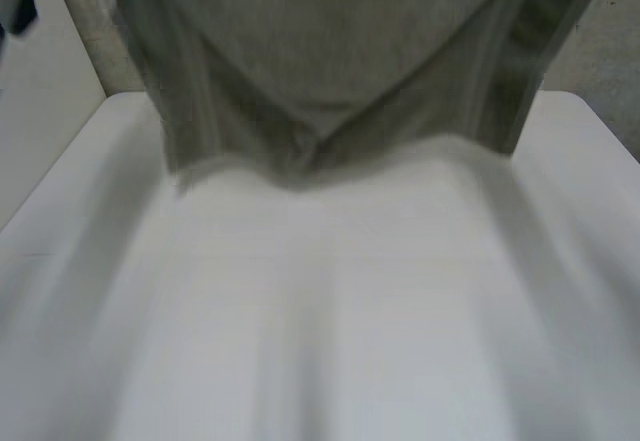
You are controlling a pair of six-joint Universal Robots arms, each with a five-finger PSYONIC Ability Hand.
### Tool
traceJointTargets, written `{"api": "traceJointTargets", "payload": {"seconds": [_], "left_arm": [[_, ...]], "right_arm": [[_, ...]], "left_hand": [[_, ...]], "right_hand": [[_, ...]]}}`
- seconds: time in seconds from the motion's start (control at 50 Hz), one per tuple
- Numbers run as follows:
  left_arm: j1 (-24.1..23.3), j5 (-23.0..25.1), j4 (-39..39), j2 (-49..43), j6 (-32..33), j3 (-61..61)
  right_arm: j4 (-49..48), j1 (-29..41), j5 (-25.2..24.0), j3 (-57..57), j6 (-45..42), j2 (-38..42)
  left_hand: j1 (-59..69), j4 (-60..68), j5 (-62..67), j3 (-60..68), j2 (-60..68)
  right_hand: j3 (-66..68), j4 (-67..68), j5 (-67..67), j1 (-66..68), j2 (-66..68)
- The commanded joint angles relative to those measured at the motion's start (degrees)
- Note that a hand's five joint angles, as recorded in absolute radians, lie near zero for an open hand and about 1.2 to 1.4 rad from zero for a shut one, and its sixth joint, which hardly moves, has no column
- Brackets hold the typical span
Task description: Fold the towel.
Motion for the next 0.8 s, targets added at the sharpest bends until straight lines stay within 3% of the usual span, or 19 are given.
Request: {"api": "traceJointTargets", "payload": {"seconds": [0.02, 0.1, 0.2, 0.36, 0.42, 0.5, 0.54, 0.6, 0.64, 0.8], "left_arm": [[2.9, 0.9, 5.4, 2.8, -6.3, -5.8], [6.1, 2.4, 7.7, 2.9, -6.2, -13.0], [10.8, 10.8, 14.4, 2.7, -6.2, -29.3], [13.0, 17.8, 26.2, 2.9, -6.0, -47.0], [13.0, 19.4, 27.8, 3.9, -6.0, -52.7], [13.3, 21.3, 27.8, 8.0, -6.0, -57.0], [15.5, 23.3, 27.0, 14.3, -6.2, -60.6], [17.2, 24.5, 26.1, 18.0, -6.4, -62.3], [20.4, 27.5, 23.4, 25.3, -7.0, -64.5], [23.3, 31.3, 16.8, 32.6, -10.3, -64.5]], "right_arm": [[-2.1, -1.0, -4.4, 10.6, 2.9, -3.4], [-2.9, -2.0, -7.6, 17.3, 2.1, -4.6], [-4.0, -5.0, -12.8, 27.7, -1.1, -5.4], [-3.9, -9.3, -18.9, 43.0, -7.7, -5.5], [-2.9, -11.0, -21.5, 50.3, -14.9, -6.4], [0.7, -12.9, -22.3, 53.3, -17.7, -11.1], [4.1, -14.5, -22.6, 54.1, -18.5, -13.9], [10.6, -18.0, -25.4, 54.2, -18.6, -18.9], [15.4, -21.1, -30.5, 53.5, -18.3, -24.7], [18.3, -25.2, -34.2, 50.1, -17.5, -27.5]], "left_hand": [[2.8, -3.8, 1.8, -3.3, 2.3], [2.8, -3.8, 1.8, -3.3, 2.3], [2.8, -3.8, 1.8, -3.3, 2.3], [2.8, -3.8, 1.8, -3.3, 2.3], [2.8, -3.8, 1.8, -3.3, 2.3], [2.8, -3.8, 1.8, -3.3, 2.3], [2.8, -3.8, 1.8, -3.3, 2.3], [2.8, -3.8, 1.8, -3.3, 2.3], [2.8, -3.8, 1.8, -3.3, 2.3], [2.8, -3.8, 1.8, -3.3, 2.3]], "right_hand": [[-3.0, -4.4, 3.0, 3.3, 3.9], [-3.0, -4.4, 3.0, 3.3, 3.9], [-3.0, -4.4, 3.0, 3.3, 3.9], [-3.0, -4.4, 3.0, 3.3, 3.9], [-3.0, -4.4, 3.0, 3.3, 3.9], [-3.0, -4.4, 3.0, 3.3, 3.9], [-3.0, -4.4, 3.0, 3.3, 3.9], [-3.0, -4.4, 3.0, 3.3, 3.9], [-3.0, -4.4, 3.0, 3.3, 3.9], [-3.0, -4.4, 3.0, 3.3, 3.9]]}}
